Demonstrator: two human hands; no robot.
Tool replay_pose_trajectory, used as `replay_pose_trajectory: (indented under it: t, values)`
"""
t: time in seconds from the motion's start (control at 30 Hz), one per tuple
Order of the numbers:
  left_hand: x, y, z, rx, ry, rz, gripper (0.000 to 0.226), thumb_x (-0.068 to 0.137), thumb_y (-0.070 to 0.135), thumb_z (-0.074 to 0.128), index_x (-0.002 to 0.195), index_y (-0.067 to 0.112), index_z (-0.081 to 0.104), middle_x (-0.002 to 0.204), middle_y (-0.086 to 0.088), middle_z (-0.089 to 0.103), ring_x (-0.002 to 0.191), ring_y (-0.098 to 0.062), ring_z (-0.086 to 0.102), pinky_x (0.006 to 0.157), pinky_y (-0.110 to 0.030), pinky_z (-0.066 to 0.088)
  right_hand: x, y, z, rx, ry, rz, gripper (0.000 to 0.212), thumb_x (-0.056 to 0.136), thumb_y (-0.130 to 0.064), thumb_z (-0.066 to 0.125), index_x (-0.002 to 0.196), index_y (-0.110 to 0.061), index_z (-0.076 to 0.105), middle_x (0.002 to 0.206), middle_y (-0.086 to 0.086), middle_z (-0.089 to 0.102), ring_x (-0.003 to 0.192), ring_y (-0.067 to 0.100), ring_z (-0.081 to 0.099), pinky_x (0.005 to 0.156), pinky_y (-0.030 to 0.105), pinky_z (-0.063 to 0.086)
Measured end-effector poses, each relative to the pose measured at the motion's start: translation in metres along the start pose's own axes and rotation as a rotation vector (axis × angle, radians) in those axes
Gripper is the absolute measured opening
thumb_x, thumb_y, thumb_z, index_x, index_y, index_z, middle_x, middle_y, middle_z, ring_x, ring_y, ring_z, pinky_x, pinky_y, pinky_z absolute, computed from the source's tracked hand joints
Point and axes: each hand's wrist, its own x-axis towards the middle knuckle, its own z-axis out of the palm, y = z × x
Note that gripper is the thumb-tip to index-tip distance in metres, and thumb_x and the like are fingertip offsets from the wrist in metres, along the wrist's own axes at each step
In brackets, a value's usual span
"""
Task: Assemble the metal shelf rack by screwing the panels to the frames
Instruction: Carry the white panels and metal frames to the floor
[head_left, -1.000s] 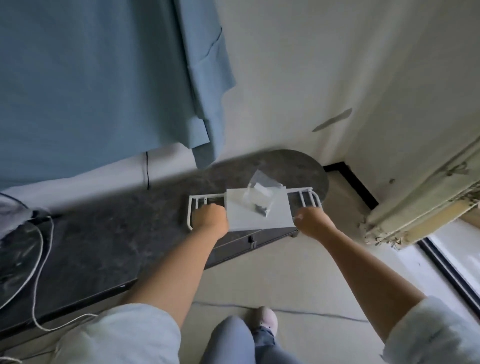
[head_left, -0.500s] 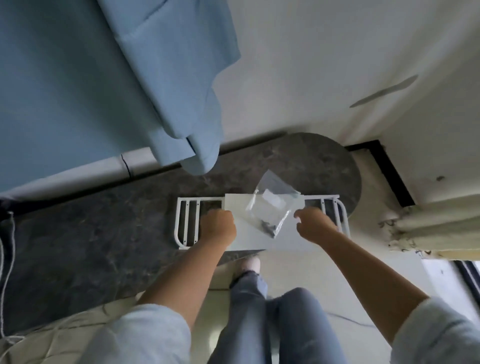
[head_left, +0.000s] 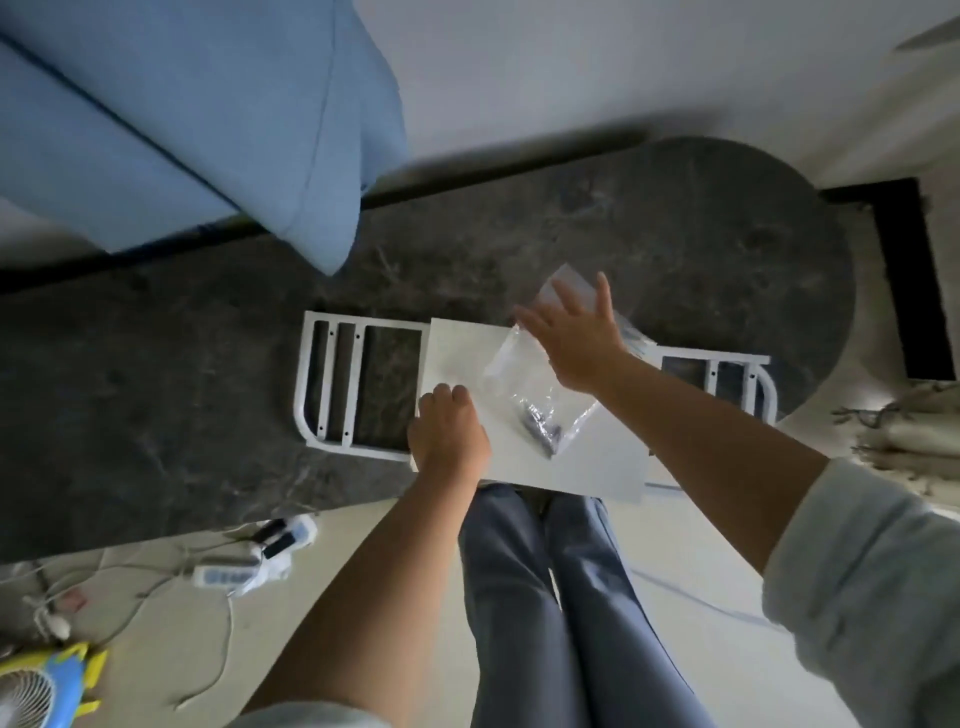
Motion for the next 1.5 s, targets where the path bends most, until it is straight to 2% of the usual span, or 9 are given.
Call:
replay_pose_trajectory:
  t: [0.13,0.3,0.4,0.7,0.8,1.0,1.13,1.33,1.5]
  values:
    - [0.014,-0.003,0.014,-0.028,0.074,-0.023,0.030,0.092,0.012,0.047,0.122,0.006,0.047,0.118,-0.008,0.054,0.108,-0.022,0.053,0.083,-0.031,0.049,-0.011,0.025,0.035,-0.002,-0.028,0.067,0.052,0.090,-0.023,0.055,0.138,-0.021,0.035,0.128,0.003,0.054,0.132,0.025,0.035,0.111,0.058,0.002]
    - [0.032,0.003,0.021,-0.029,0.107,0.076,0.038,0.092,0.011,0.048,0.129,0.007,0.042,0.129,-0.007,0.048,0.117,-0.022,0.046,0.089,-0.031,0.045,-0.043,0.051,0.070,0.180,0.009,0.220,0.035,0.093,-0.035,0.049,0.123,-0.017,0.054,0.127,0.007,0.048,0.125,0.026,0.038,0.112,0.047,0.016]
    - [0.046,0.009,0.020,-0.032,0.137,0.173,0.050,0.092,0.014,0.048,0.139,0.005,0.033,0.143,-0.012,0.036,0.131,-0.026,0.035,0.097,-0.033,0.040,-0.057,0.052,0.078,0.209,0.076,0.270,0.027,0.093,-0.024,0.051,0.113,-0.011,0.062,0.115,0.009,0.056,0.112,0.027,0.048,0.101,0.040,0.031]
    - [0.080,0.030,0.010,0.245,-0.048,0.491,0.089,0.078,0.049,0.065,0.146,0.013,0.019,0.153,-0.007,0.018,0.142,-0.023,0.015,0.115,-0.045,0.011,-0.082,0.051,0.068,0.437,0.192,0.500,0.027,0.092,-0.008,0.045,0.111,-0.018,0.062,0.097,0.003,0.068,0.092,0.023,0.060,0.092,0.034,0.038]
    - [0.067,0.024,0.020,0.335,-0.118,0.516,0.118,0.069,0.058,0.070,0.149,0.011,-0.002,0.157,-0.010,-0.007,0.145,-0.027,-0.004,0.115,-0.049,0.000,-0.099,0.056,0.068,0.792,0.133,0.751,0.023,0.094,-0.007,0.039,0.103,-0.009,0.060,0.087,0.008,0.060,0.074,0.022,0.053,0.067,0.028,0.042]
    - [0.058,0.027,0.027,0.372,-0.116,0.472,0.128,0.063,0.062,0.072,0.148,0.011,-0.008,0.155,-0.010,-0.004,0.144,-0.029,-0.004,0.114,-0.052,-0.003,-0.119,0.041,0.088,1.044,-0.196,0.798,0.020,0.094,-0.004,0.036,0.097,-0.002,0.055,0.085,0.010,0.050,0.077,0.023,0.046,0.064,0.023,0.035]
    - [0.052,0.025,0.031,0.343,-0.127,0.329,0.132,0.061,0.065,0.072,0.147,0.014,-0.014,0.155,-0.009,-0.005,0.144,-0.028,-0.003,0.112,-0.055,-0.002,-0.109,0.021,0.096,1.032,-0.147,0.763,0.012,0.092,-0.004,0.039,0.085,-0.006,0.049,0.076,0.004,0.047,0.075,0.019,0.046,0.054,0.019,0.033]
    - [0.043,0.019,0.034,0.256,-0.143,0.177,0.131,0.058,0.064,0.074,0.148,0.016,-0.009,0.154,-0.008,0.002,0.143,-0.027,0.002,0.112,-0.057,0.003,-0.091,-0.001,0.104,1.021,-0.177,0.926,0.028,0.089,-0.017,0.053,0.114,-0.004,0.056,0.105,0.011,0.063,0.090,0.023,0.058,0.073,0.026,0.044]
    - [0.043,0.019,0.036,0.187,-0.164,0.090,0.130,0.060,0.056,0.078,0.148,0.020,-0.012,0.154,-0.007,-0.003,0.143,-0.027,-0.003,0.109,-0.062,0.000,-0.117,-0.031,0.117,1.081,-0.383,0.997,0.032,0.087,-0.023,0.050,0.114,-0.005,0.053,0.108,0.013,0.062,0.096,0.028,0.059,0.072,0.027,0.039]
